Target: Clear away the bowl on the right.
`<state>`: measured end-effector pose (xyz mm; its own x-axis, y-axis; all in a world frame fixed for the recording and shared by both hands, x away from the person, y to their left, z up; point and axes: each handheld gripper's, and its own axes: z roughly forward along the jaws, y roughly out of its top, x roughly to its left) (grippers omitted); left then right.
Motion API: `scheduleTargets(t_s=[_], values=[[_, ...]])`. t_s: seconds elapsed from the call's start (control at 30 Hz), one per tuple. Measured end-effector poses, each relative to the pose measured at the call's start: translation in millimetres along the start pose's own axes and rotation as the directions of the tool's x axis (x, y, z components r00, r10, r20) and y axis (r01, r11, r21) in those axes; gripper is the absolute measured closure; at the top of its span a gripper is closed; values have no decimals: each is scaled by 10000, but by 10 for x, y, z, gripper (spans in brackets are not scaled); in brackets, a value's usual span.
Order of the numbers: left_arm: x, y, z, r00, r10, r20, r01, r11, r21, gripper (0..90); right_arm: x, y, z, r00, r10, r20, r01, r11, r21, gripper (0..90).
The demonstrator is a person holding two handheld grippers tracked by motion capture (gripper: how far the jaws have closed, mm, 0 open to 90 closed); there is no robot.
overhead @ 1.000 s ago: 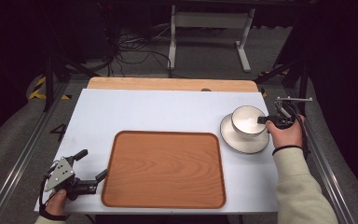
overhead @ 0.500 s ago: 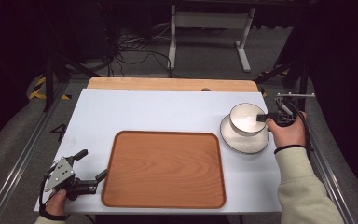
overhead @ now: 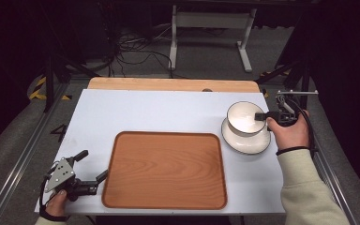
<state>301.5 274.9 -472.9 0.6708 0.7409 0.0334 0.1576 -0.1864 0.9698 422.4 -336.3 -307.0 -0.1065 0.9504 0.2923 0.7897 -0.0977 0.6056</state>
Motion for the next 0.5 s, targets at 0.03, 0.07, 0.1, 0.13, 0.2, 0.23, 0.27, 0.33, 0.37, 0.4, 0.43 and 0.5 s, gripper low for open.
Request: scheduleTargets(t_s=[0.03,0.07,0.1,0.13,0.2,0.23,0.27,0.33,0.37,0.4,0.43,0.5], values=[[0,0,0,10000,0,0,0,10000,-1,2,41,1,-25,9999,-92,-104,92,10000,15,809],[0,0,0,10000,0,0,0,10000,-1,2,41,1,-25,9999,-92,-104,92,10000,15,809],[0,0,0,10000,-2,-3,2,10000,-3,2,64,-1,-35,9998,-162,-143,162,9999,16,808],[0,0,0,10000,0,-1,0,10000,1,2,101,-3,-48,9996,-209,-169,210,9998,58,806],[0,0,-1,10000,9,-11,-9,10000,7,2,166,-15,-60,9991,-371,-182,373,9993,101,807],[0,0,-1,10000,8,-13,-8,10000,7,2,204,-24,-64,9987,-451,-219,453,9989,108,807],[0,1,-1,10000,8,-12,-8,10000,12,2,234,-32,-66,9983,-525,-270,528,9985,128,807],[0,0,0,10000,6,-2,-6,10000,-1,2,297,-48,-67,9971,-664,-379,670,9976,153,807],[0,0,0,10000,2,-2,-2,10000,0,2,330,-55,-67,9963,-742,-427,749,9970,167,807],[0,0,0,10000,-3,0,3,10000,0,2,364,-62,-66,9955,-827,-466,836,9963,183,807],[0,0,0,10000,-1,0,1,10000,-1,2,401,-68,-66,9950,-871,-494,883,9959,210,807],[0,0,-1,10000,0,0,0,10000,-4,2,462,-79,-60,9925,-1103,-533,1115,9936,200,807]])
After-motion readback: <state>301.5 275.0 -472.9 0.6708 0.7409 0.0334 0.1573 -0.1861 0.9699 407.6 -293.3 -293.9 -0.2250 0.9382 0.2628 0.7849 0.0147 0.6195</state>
